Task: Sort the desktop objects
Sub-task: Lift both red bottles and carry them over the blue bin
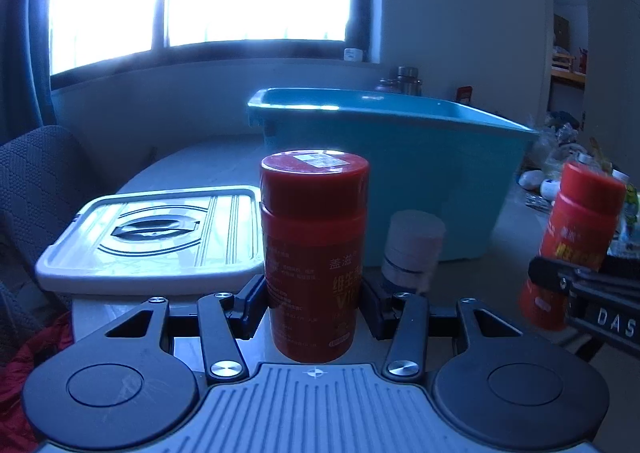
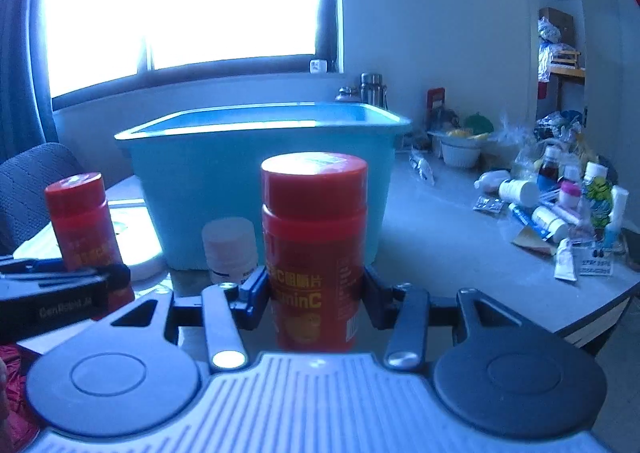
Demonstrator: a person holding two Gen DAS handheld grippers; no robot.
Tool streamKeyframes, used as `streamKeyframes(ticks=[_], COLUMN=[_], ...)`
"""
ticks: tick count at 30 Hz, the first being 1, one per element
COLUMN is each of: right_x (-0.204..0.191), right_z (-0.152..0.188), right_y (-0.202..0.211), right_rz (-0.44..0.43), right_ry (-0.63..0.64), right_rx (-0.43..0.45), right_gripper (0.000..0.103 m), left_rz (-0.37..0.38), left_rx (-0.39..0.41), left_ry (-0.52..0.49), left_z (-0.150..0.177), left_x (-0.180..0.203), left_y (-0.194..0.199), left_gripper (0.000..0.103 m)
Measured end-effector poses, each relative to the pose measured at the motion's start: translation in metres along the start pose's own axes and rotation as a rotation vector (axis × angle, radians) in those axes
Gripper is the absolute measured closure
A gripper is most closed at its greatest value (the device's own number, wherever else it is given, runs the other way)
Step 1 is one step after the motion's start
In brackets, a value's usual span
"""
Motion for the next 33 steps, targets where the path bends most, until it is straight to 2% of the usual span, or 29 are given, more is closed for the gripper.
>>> streamKeyframes(ticks=[7, 16, 20, 29, 33], right_x=[0.0, -0.008, -0.007, -0.016, -0.018], right_z=[-0.012, -0.059, -0.083, -0.136, -0.153], right_y=[0.03, 0.04, 0.032, -0.002, -0.025], right_rz=[-0.023, -0.056, -0.065, -0.094, -0.098], right_ry=[-0.01, -0.006, -0.011, 0.014, 0.008], right_rx=[0.024, 0.098, 0.126, 0.194, 0.196], right_gripper=[0.054, 0.054, 0.054, 0.054, 0.054], left_rz=[-0.019, -0.044, -0.05, -0.058, -0.062], left_rx=[0.021, 0.09, 0.117, 0.158, 0.156], left_ry=[-0.004, 0.002, 0.005, 0.002, 0.002], left_z=[-0.005, -0.058, -0.087, -0.142, -0.159], left_x=[0.002, 0.002, 0.004, 0.013, 0.014], left_y=[0.045, 0.066, 0.06, 0.013, -0.011], left_gripper=[0.053, 0.053, 0.053, 0.053, 0.053])
Point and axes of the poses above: each gripper's, at about its wrist camera, not at the fingertips, and y roughly against the way its jaws point, x to its right, z to its underside, the point moved 9 cm from there along -y, roughly the way its jaws point, and after that the axes turned 9 degrees about -y, right-handed, at the moved point
